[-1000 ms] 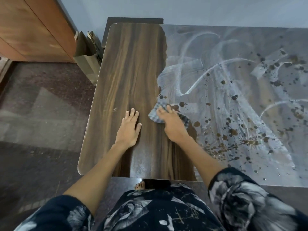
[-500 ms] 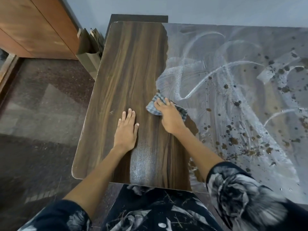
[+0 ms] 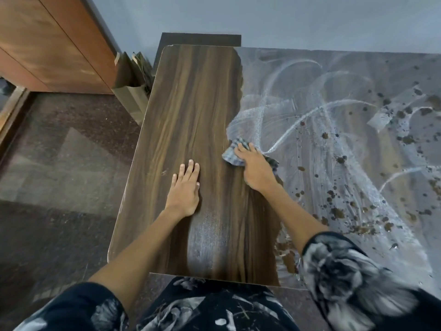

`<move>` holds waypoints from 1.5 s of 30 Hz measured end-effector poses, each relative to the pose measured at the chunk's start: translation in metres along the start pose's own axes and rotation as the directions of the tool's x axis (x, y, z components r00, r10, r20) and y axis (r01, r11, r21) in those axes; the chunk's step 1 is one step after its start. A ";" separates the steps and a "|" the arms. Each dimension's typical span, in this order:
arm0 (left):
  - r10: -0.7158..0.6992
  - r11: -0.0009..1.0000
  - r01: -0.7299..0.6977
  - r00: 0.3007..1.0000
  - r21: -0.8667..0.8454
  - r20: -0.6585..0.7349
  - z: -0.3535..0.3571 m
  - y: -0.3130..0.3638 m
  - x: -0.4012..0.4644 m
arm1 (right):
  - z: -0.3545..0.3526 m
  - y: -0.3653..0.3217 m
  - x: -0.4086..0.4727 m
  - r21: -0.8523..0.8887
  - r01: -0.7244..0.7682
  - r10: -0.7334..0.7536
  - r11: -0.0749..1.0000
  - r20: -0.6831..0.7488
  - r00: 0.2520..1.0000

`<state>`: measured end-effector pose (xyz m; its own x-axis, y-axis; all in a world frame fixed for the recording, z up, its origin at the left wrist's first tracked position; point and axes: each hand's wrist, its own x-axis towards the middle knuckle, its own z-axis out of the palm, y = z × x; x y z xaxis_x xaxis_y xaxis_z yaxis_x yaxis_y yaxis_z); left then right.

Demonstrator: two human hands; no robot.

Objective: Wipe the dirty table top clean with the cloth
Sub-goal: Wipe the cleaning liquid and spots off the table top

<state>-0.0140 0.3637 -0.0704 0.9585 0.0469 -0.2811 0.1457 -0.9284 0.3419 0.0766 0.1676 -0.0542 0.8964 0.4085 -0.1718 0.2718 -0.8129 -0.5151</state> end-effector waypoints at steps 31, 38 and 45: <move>0.019 0.999 -0.019 1.000 0.039 0.018 -0.006 0.000 0.030 | 0.006 0.002 -0.036 -0.258 0.056 -0.050 0.965 0.031 0.998; 0.018 0.999 -0.021 0.993 0.027 0.115 -0.011 -0.004 0.033 | -0.004 -0.017 0.063 -0.220 -0.146 0.152 0.965 0.009 0.988; 0.048 0.999 -0.050 0.989 0.010 0.137 -0.014 -0.007 0.033 | 0.020 -0.026 -0.006 -0.265 0.152 -0.127 0.952 0.108 0.986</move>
<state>0.0198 0.3771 -0.0700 0.9220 -0.0487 -0.3841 0.0951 -0.9332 0.3466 0.0574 0.1945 -0.0569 0.8113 0.5512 -0.1947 0.4879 -0.8219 -0.2940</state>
